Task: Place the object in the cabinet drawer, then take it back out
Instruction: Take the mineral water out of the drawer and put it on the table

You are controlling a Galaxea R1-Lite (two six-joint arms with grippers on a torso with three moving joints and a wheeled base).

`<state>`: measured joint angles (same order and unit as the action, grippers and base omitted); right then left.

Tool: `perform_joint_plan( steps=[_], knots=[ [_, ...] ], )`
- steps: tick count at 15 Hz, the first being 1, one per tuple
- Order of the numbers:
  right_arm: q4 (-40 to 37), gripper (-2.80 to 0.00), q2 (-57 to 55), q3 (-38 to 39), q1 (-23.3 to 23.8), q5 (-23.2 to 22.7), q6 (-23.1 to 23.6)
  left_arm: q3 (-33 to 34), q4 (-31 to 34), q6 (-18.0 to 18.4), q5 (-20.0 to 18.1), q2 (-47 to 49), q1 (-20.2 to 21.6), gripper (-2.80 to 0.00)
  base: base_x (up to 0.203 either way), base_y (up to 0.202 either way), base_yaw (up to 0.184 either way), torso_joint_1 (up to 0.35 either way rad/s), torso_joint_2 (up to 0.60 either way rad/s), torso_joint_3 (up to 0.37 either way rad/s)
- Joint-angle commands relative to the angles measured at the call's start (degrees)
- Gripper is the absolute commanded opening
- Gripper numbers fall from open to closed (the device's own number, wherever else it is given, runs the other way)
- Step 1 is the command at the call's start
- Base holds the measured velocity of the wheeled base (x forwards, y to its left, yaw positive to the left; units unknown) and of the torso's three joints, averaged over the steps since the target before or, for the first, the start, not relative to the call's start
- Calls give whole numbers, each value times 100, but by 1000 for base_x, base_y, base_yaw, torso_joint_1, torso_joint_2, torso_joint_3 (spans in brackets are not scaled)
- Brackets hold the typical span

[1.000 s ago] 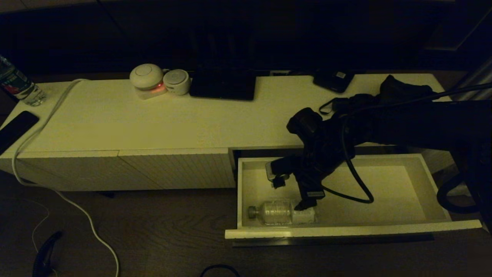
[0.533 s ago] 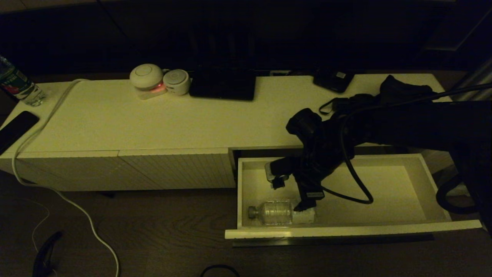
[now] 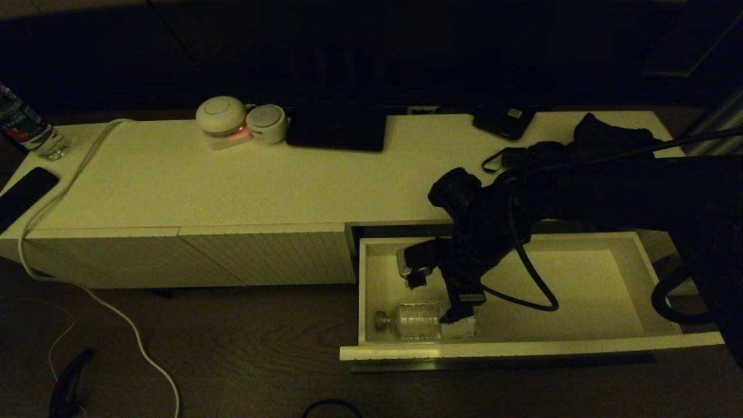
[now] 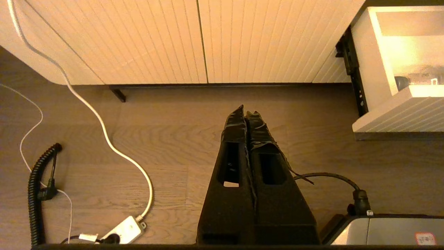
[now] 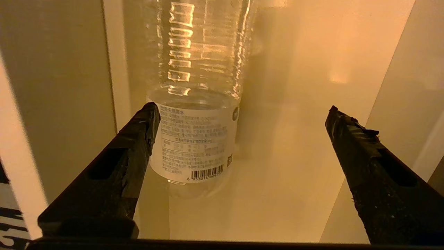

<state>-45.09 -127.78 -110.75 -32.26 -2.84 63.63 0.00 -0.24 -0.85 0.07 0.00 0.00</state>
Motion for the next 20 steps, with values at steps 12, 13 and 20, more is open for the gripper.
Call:
perform_joint_plan(
  steps=[12, 13, 20],
  knots=[
    [-237, 0, -1, 1, -26, -200, 35, 9, -2, -3, 2, -9, 0, -280, 0, 0, 0, 0, 0, 0],
    [-237, 0, -1, 1, -26, -217, 35, 3, -2, -3, 2, -9, 0, -280, 0, 0, 0, 0, 0, 0],
    [-333, 0, -31, 1, -44, -332, 35, 5, -2, -3, 2, -9, 0, -280, 0, 0, 0, 0, 0, 0]
  ],
)
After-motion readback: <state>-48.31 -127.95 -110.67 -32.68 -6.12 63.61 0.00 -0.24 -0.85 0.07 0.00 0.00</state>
